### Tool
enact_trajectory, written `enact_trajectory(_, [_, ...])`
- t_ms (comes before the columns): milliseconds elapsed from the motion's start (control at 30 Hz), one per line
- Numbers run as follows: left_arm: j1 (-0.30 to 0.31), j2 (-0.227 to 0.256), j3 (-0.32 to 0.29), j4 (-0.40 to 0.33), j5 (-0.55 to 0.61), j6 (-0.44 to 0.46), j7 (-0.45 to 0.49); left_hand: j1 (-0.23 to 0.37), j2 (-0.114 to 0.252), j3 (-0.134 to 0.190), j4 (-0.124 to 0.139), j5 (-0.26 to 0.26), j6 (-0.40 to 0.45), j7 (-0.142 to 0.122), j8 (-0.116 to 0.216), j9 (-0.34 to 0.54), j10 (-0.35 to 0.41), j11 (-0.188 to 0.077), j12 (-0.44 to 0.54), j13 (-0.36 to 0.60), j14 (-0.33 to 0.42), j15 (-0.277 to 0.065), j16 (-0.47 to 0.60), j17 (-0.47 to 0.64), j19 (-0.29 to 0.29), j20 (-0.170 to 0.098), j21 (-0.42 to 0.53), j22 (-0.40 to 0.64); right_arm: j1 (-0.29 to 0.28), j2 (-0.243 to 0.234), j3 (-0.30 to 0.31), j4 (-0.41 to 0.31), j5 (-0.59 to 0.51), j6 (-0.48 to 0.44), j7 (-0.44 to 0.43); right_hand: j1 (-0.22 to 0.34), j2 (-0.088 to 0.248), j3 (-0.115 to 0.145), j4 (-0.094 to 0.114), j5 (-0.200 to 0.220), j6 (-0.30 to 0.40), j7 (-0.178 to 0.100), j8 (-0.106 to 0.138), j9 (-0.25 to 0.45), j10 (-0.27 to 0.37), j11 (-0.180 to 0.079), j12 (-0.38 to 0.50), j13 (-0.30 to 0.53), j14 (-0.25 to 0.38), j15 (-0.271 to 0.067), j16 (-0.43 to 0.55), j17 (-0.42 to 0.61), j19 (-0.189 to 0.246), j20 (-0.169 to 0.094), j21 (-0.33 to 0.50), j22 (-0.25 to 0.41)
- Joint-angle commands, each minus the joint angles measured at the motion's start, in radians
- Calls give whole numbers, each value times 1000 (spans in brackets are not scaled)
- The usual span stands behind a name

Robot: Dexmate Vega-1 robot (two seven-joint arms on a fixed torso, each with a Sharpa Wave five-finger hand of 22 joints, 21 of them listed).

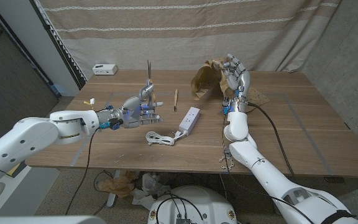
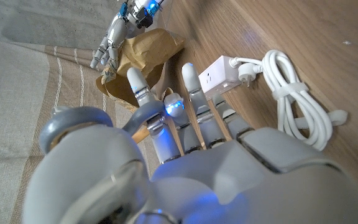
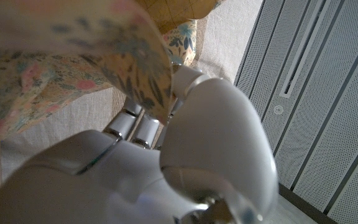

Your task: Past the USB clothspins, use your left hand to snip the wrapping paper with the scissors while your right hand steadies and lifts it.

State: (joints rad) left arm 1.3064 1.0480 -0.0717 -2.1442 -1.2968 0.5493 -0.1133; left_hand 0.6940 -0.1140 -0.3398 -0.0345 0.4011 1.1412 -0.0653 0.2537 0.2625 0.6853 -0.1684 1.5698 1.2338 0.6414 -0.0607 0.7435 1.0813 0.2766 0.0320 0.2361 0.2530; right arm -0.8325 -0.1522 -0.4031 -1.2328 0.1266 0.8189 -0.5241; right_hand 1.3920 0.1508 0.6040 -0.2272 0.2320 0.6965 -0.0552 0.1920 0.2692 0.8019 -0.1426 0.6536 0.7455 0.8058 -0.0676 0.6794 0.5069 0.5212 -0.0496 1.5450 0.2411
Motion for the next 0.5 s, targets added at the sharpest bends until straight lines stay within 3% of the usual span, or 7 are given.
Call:
enact_trajectory(33, [-20,8,35,10,-42,9,1,3,-8,-1,6,7,30,41,-3,2,29,-35,0,4,8,-151,-2,4,6,3,2,2,18,45,3,42,19,83,42,15,58,144,149,-2,-4,2,-3,0,8,-3,0,2,110,-162,257,331,-4,-155,1,2])
enact_trajectory(233, [-55,11,73,24,-72,26,-14,2,-12,-3,6,6,28,43,-3,3,29,-35,0,4,7,-149,-3,5,5,1,2,2,41,69,8,76,11,110,53,16,58,145,150,-5,-4,0,-3,-2,9,-6,-3,-1,109,-162,257,330,-5,-155,1,2])
enact_trajectory(500, [-64,21,95,33,-84,18,-35,-2,-23,-7,7,4,21,47,-7,4,24,-34,-1,4,4,-145,-3,8,4,3,1,2,59,78,14,104,-166,100,-39,18,57,146,151,-9,-8,-1,-4,-4,8,-5,-8,-7,106,-162,256,325,-8,-156,0,1])
